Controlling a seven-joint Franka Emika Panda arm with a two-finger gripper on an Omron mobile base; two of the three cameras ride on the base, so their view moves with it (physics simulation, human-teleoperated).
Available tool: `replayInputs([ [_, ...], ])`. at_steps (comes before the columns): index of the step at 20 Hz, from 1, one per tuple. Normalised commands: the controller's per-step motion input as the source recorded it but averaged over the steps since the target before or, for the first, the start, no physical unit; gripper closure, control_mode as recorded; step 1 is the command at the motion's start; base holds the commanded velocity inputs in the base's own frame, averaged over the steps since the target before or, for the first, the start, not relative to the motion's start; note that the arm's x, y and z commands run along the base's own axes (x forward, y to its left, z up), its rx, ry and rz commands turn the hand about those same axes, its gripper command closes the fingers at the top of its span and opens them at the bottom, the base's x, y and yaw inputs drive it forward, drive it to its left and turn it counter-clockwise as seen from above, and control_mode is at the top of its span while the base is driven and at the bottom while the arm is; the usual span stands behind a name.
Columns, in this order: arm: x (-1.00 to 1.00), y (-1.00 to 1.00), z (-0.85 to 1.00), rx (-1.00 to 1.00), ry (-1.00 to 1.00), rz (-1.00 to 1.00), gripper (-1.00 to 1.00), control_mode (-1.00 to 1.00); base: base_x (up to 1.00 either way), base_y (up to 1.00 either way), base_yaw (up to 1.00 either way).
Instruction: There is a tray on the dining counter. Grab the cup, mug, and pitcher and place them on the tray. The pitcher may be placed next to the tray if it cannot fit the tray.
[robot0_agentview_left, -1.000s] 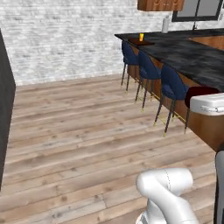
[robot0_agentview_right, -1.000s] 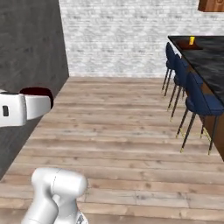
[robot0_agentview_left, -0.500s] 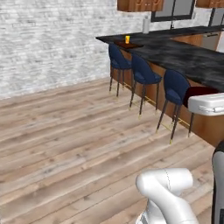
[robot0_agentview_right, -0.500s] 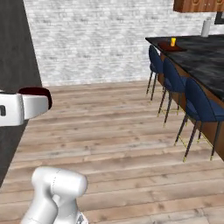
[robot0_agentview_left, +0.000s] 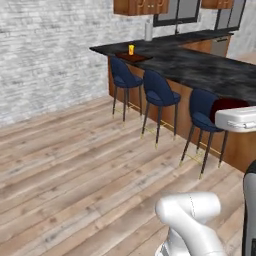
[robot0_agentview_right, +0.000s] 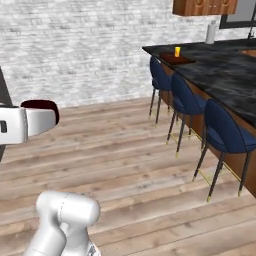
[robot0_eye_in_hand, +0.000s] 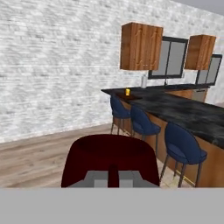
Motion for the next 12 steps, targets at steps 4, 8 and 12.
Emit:
replayInputs([
  [4, 0.00, 0.00, 0.00, 0.00, 0.00, 0.00, 1.00, 1.00, 1.00, 0.68, -0.29],
  [8, 0.00, 0.00, 0.00, 0.00, 0.00, 0.00, 1.00, 1.00, 1.00, 0.73, -0.30],
  [12, 0.00, 0.00, 0.00, 0.00, 0.00, 0.00, 1.00, 1.00, 1.00, 0.85, -0.32],
])
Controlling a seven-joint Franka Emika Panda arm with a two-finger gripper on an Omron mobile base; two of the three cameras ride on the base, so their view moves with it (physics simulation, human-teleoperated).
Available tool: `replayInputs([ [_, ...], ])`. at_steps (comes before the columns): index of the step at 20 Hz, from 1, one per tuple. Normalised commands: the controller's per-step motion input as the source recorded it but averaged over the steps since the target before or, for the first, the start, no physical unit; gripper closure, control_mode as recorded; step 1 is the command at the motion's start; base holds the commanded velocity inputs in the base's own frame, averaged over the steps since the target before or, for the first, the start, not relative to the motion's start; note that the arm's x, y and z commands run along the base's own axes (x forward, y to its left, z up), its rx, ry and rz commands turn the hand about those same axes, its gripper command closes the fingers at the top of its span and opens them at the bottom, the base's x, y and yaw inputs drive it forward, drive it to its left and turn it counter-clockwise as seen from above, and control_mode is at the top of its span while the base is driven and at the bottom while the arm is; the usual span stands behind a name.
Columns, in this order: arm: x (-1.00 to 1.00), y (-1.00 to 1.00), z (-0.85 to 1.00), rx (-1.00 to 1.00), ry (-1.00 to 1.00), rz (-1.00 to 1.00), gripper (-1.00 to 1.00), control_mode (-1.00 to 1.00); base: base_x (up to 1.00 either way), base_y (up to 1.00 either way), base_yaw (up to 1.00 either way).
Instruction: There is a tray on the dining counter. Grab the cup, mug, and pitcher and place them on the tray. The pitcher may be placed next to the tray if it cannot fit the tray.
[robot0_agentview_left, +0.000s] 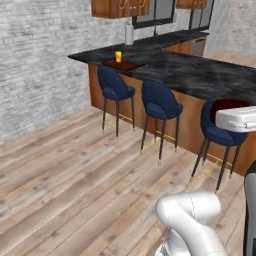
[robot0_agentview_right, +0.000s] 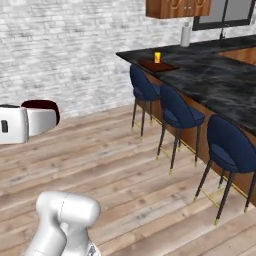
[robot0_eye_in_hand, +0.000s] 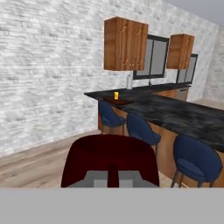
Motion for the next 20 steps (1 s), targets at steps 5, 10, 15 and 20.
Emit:
replayInputs([
  [5, 0.00, 0.00, 0.00, 0.00, 0.00, 0.00, 1.00, 1.00, 1.00, 0.97, -0.34],
  [10, 0.00, 0.00, 0.00, 0.00, 0.00, 0.00, 1.00, 1.00, 0.83, 1.00, -0.32],
  [15, 0.00, 0.00, 0.00, 0.00, 0.00, 0.00, 1.00, 1.00, 0.61, 1.00, -0.34],
  [20, 0.00, 0.00, 0.00, 0.00, 0.00, 0.00, 1.00, 1.00, 0.57, 1.00, -0.35],
])
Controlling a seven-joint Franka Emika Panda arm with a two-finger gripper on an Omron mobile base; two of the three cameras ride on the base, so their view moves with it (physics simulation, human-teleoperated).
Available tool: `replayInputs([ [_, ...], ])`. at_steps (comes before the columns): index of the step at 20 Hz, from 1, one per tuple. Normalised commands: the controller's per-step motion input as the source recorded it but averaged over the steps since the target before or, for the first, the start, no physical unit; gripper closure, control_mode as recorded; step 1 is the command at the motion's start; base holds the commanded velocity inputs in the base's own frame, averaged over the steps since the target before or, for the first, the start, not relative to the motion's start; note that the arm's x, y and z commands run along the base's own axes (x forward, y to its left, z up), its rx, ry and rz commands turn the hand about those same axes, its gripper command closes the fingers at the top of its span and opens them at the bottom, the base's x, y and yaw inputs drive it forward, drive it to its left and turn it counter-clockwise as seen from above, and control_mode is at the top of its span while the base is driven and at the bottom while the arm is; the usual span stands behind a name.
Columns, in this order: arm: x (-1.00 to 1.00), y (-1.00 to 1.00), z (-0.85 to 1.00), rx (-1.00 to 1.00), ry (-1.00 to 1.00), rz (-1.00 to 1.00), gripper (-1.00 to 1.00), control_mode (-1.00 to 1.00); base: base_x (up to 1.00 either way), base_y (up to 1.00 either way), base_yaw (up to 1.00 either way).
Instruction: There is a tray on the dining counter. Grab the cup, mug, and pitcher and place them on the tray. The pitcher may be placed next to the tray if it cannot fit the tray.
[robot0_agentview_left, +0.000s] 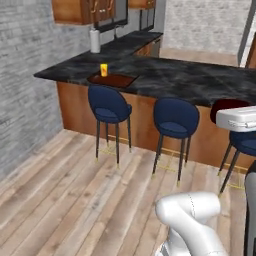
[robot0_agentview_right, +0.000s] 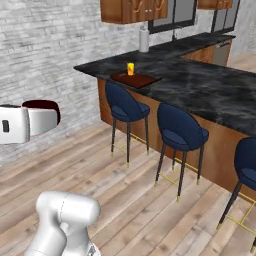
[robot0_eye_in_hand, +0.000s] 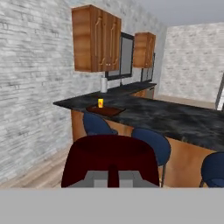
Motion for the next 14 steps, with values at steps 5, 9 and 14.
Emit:
replayInputs([
  [5, 0.00, 0.00, 0.00, 0.00, 0.00, 0.00, 1.00, 1.00, 0.47, 0.95, -0.35],
  [9, 0.00, 0.00, 0.00, 0.00, 0.00, 0.00, 1.00, 1.00, 0.52, 0.87, -0.34],
  [14, 0.00, 0.00, 0.00, 0.00, 0.00, 0.00, 1.00, 1.00, 0.65, 0.78, -0.35],
])
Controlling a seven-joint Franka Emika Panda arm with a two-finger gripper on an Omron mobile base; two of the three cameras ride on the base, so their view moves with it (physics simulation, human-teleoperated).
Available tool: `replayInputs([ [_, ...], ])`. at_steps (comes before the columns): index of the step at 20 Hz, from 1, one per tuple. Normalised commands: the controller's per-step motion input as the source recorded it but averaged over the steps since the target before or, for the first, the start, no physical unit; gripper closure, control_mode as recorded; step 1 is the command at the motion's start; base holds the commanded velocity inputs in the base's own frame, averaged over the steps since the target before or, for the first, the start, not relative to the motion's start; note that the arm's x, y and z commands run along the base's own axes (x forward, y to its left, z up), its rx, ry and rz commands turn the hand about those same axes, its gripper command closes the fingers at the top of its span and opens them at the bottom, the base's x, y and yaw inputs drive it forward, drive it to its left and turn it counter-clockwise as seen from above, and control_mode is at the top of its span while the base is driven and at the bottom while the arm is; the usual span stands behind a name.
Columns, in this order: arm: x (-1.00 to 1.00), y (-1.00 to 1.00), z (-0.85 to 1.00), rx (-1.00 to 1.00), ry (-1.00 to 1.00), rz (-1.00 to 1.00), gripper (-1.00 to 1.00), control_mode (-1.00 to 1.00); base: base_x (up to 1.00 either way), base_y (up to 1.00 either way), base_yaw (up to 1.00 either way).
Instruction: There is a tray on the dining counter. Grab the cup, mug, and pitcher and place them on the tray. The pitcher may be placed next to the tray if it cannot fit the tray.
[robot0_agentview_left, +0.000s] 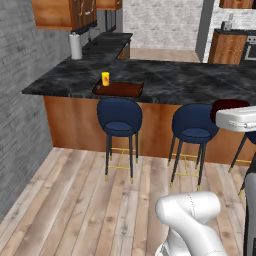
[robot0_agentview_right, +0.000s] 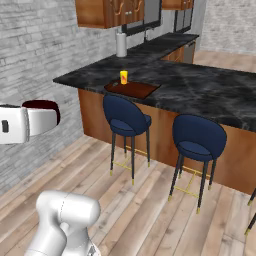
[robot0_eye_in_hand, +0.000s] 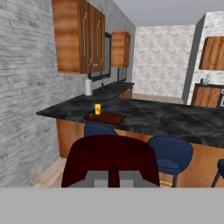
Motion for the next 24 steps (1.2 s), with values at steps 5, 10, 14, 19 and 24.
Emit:
replayInputs([
  [5, 0.00, 0.00, 0.00, 0.00, 0.00, 0.00, 1.00, 1.00, 0.71, 0.74, -0.35],
  [10, 0.00, 0.00, 0.00, 0.00, 0.00, 0.00, 1.00, 1.00, 0.78, 0.60, -0.35],
  [14, 0.00, 0.00, 0.00, 0.00, 0.00, 0.00, 1.00, 1.00, 0.81, 0.17, -0.29],
  [19, 0.00, 0.00, 0.00, 0.00, 0.00, 0.00, 1.00, 1.00, 0.86, 0.00, -0.25],
  [24, 0.00, 0.00, 0.00, 0.00, 0.00, 0.00, 1.00, 1.00, 0.95, 0.03, -0.26],
])
